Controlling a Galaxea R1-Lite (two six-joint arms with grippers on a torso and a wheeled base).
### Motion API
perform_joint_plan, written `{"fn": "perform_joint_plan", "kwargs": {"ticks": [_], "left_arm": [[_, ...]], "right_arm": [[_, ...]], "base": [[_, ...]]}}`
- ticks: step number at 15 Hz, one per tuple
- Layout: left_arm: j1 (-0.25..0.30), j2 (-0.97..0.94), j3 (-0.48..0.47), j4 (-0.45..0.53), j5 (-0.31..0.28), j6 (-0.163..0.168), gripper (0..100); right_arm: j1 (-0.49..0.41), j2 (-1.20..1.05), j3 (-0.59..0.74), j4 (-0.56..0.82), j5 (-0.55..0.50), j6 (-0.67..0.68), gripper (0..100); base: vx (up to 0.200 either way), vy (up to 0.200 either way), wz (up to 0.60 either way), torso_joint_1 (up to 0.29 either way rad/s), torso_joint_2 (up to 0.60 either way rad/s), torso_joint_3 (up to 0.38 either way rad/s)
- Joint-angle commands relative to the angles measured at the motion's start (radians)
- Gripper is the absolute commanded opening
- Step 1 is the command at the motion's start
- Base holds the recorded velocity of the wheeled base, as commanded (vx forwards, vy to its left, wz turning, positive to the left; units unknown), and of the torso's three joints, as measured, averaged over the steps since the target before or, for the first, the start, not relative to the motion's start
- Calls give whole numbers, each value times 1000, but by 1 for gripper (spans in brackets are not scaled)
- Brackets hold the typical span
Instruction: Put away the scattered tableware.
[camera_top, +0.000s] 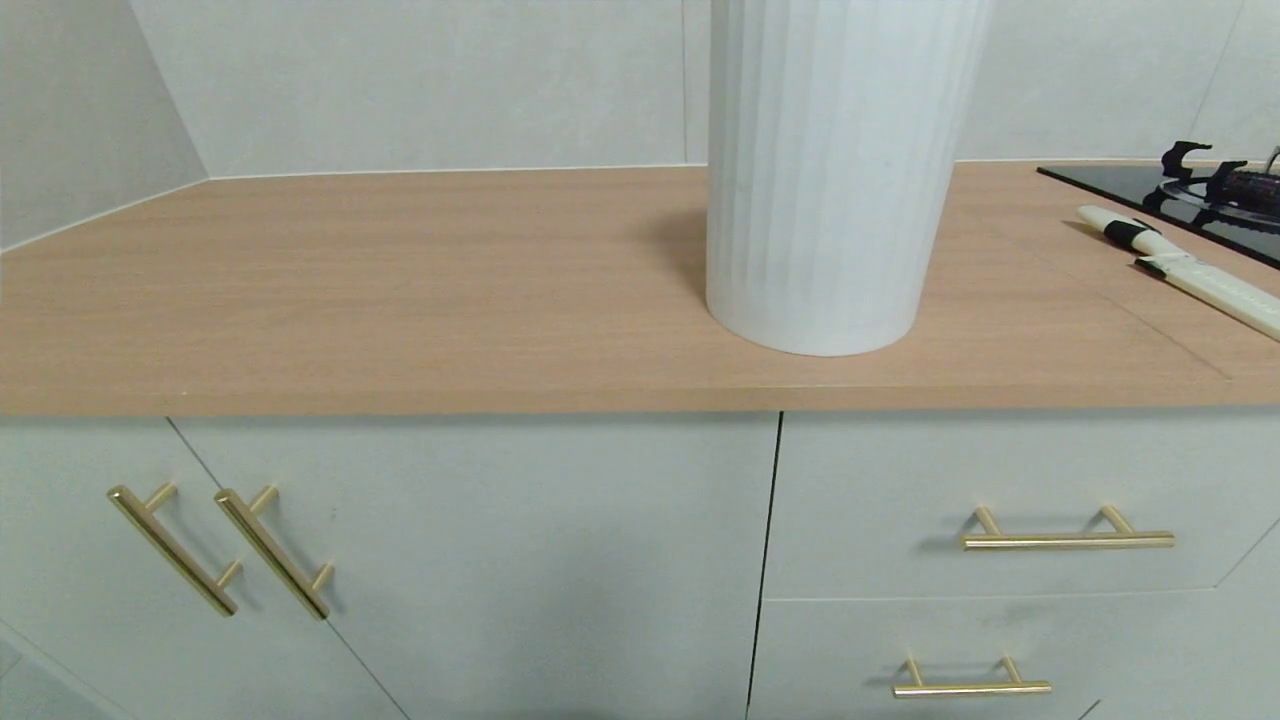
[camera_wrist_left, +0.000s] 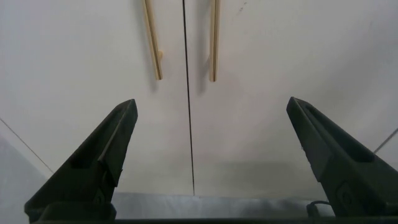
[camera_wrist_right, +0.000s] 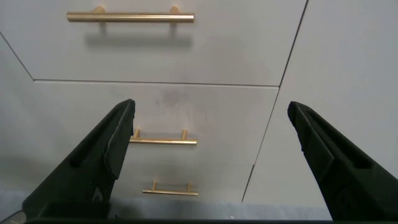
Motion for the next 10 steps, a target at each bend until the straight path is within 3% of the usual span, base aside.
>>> {"fn": "perform_joint_plan", "kwargs": {"ticks": [1, 4, 10], "left_arm": [[0, 2, 0, 0, 0, 0, 100], [0, 2, 0, -1, 0, 0, 100], [0, 0, 0, 0, 0, 0, 100]], "right_arm": [[1, 2, 0, -1, 0, -1, 100], [1, 2, 0, -1, 0, -1, 100], [-1, 2, 0, -1, 0, -1, 100]], "base": [[0, -200, 0, 2, 2, 2], [0, -200, 0, 1, 2, 1], [0, 0, 0, 0, 0, 0]]}}
